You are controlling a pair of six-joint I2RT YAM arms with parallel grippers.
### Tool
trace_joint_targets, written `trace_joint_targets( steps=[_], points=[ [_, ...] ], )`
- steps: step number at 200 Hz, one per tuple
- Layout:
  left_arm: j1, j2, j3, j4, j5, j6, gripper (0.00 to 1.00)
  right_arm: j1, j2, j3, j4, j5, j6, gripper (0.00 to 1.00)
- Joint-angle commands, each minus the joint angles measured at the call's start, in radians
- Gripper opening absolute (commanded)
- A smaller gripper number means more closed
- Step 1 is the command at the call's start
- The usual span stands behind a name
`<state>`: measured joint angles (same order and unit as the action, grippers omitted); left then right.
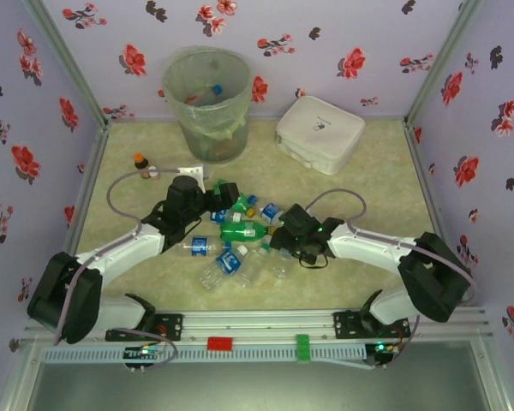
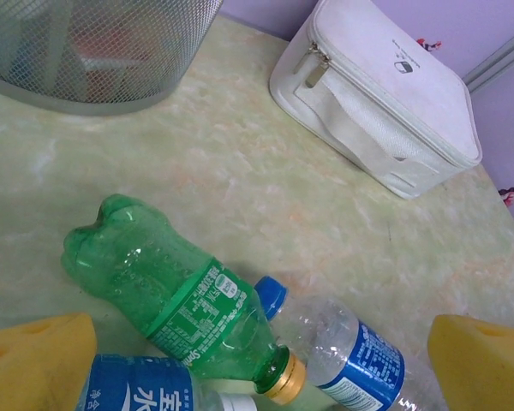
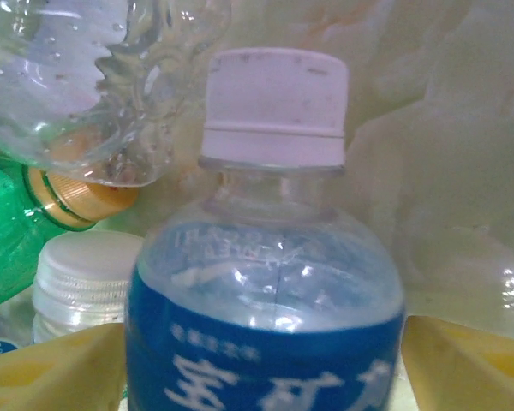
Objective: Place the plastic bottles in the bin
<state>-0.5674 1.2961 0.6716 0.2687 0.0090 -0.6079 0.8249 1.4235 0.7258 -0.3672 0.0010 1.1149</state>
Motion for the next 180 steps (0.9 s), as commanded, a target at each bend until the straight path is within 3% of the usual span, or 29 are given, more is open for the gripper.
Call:
trace_joint_targets(
  steps=[1, 66, 99, 140, 180],
  points=[
    [-0.007, -0.003, 0.033, 0.005, -0.028, 0.013, 1.0, 0.003, 0.026, -0.022, 0.052, 0.03, 0.055, 0.78],
    [0.0, -0.012, 0.002, 0.061, -0.046, -0.014, 1.0, 0.0, -0.001, -0.025, 0.043, 0.058, 0.049, 0.57],
    [0.04, -0.021, -0.017, 0.073, -0.046, -0.025, 1.0, -0.017, -0.087, 0.003, 0.008, 0.083, -0.027, 0.55],
    [0.127, -0.038, -0.038, 0.087, -0.016, -0.122, 1.0, -0.074, -0.118, 0.187, -0.007, 0.13, -0.219, 0.5],
    [0.199, -0.065, -0.021, -0.008, -0.042, -0.223, 1.0, -0.13, 0.0, 0.402, 0.191, 0.07, -0.335, 0.49]
  ],
)
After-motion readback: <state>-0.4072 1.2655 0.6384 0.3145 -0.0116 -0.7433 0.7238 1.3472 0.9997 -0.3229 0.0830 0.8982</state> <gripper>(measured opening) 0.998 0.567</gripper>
